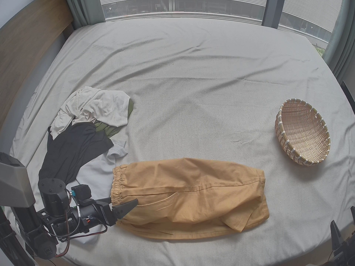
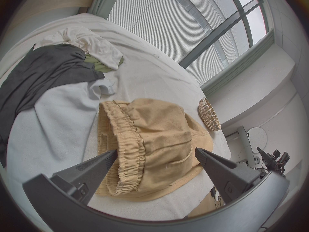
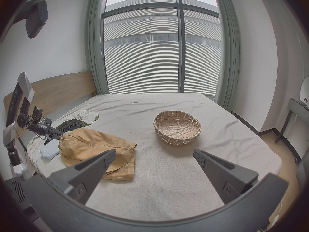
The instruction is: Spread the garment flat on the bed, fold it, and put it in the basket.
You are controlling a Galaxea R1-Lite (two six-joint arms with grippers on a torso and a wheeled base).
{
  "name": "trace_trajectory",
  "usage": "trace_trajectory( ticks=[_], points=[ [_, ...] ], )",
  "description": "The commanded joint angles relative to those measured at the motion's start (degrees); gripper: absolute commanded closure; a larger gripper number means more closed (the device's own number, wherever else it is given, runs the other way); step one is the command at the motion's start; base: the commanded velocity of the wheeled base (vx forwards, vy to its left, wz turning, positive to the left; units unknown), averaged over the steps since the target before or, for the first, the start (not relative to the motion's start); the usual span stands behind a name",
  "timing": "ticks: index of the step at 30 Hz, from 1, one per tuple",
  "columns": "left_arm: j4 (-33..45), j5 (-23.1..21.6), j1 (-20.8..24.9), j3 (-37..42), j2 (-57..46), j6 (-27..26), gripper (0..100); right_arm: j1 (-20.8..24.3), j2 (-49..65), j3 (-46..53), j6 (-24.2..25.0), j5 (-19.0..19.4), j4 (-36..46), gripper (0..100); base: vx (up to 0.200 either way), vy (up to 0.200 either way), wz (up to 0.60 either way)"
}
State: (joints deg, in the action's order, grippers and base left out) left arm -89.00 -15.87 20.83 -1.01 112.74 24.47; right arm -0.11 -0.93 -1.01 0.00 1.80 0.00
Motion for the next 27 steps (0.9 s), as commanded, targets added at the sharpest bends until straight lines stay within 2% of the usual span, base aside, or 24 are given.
trace_trajectory(
  ticks=[1,20,21,27],
  points=[
    [-0.03,-0.04,0.7,0.31,1.78,0.14,0,0.02,0.84,1.01,0.0,0.04,-0.09,0,0.0,0.0,0.0],
    [-0.03,-0.83,1.49,-3.29,2.13,1.64,0,0.02,0.84,1.01,0.0,0.04,0.0,0,0.0,0.0,0.0],
    [-0.03,-0.83,1.49,-3.29,2.13,1.64,100,-0.07,0.84,1.01,0.0,0.04,0.0,0,0.0,0.0,0.0],
    [-0.03,-0.83,1.58,-3.21,2.05,1.64,100,-0.07,0.84,1.01,0.0,0.04,0.0,0,0.0,0.0,0.0]
  ],
)
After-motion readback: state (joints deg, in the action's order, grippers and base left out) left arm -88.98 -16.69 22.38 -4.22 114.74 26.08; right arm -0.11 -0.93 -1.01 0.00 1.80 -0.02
